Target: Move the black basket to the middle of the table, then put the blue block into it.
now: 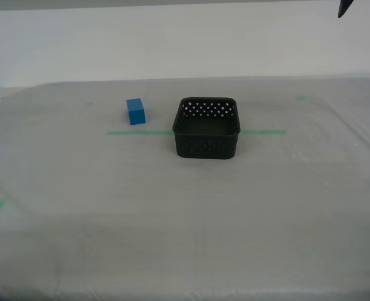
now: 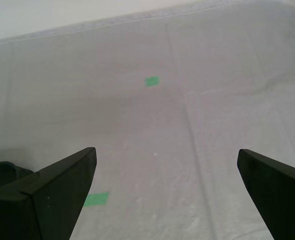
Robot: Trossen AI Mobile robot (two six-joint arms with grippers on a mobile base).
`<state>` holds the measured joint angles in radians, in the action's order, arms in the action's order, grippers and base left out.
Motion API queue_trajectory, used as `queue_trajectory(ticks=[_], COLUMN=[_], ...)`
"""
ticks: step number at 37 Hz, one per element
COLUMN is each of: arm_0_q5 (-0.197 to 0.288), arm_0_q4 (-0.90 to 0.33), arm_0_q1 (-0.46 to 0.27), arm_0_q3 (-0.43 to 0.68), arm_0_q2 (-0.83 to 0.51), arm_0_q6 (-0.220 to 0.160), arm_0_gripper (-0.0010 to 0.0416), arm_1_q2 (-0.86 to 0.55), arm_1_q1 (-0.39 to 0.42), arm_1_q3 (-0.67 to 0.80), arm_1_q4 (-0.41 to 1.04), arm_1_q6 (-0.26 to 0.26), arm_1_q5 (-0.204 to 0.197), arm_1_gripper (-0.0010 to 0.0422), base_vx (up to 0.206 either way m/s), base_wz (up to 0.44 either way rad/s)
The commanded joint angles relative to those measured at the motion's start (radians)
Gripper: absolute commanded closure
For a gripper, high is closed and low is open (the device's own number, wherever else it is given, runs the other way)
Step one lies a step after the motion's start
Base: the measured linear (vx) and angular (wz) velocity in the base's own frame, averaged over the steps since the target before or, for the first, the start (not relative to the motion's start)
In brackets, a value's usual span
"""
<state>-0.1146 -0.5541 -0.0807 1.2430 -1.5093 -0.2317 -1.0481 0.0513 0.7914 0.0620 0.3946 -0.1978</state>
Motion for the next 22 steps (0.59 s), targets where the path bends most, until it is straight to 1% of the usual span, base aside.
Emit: queue_trajectory(ticks=[1, 3, 5, 7, 10, 12, 14, 17, 19, 22], arm_0_q5=[-0.003, -0.003, -0.003, -0.003, -0.003, -0.003, -0.003, -0.003, -0.003, -0.003], arm_0_q4=[0.000, 0.000, 0.000, 0.000, 0.000, 0.000, 0.000, 0.000, 0.000, 0.000], arm_0_q1=[0.000, 0.000, 0.000, 0.000, 0.000, 0.000, 0.000, 0.000, 0.000, 0.000], arm_0_q3=[0.001, 0.001, 0.001, 0.001, 0.001, 0.001, 0.001, 0.001, 0.001, 0.001], arm_0_q2=[0.001, 0.001, 0.001, 0.001, 0.001, 0.001, 0.001, 0.001, 0.001, 0.001], arm_0_q6=[0.000, 0.000, 0.000, 0.000, 0.000, 0.000, 0.000, 0.000, 0.000, 0.000], arm_0_gripper=[0.0013, 0.0012, 0.0012, 0.0012, 0.0012, 0.0012, 0.0012, 0.0012, 0.0012, 0.0012], arm_1_q2=[0.000, 0.000, -0.001, -0.001, -0.001, -0.001, -0.001, -0.001, -0.005, -0.020], arm_1_q1=[0.041, 0.068, 0.092, 0.115, 0.143, 0.160, 0.176, 0.204, 0.219, 0.241], arm_1_q3=[0.037, 0.060, 0.077, 0.094, 0.121, 0.140, 0.151, 0.157, 0.157, 0.157], arm_1_q4=[0.097, 0.146, 0.174, 0.201, 0.245, 0.276, 0.301, 0.329, 0.340, 0.365], arm_1_q6=[0.029, 0.050, 0.062, 0.092, 0.139, 0.159, 0.182, 0.212, 0.219, 0.250], arm_1_q5=[-0.080, -0.128, -0.150, -0.159, -0.160, -0.161, -0.174, -0.218, -0.227, -0.228], arm_1_gripper=[0.0413, 0.0413, 0.0413, 0.0413, 0.0413, 0.0413, 0.0413, 0.0413, 0.0413, 0.0413], base_vx=[0.000, 0.000, 0.000, 0.000, 0.000, 0.000, 0.000, 0.000, 0.000, 0.000], base_wz=[0.000, 0.000, 0.000, 0.000, 0.000, 0.000, 0.000, 0.000, 0.000, 0.000])
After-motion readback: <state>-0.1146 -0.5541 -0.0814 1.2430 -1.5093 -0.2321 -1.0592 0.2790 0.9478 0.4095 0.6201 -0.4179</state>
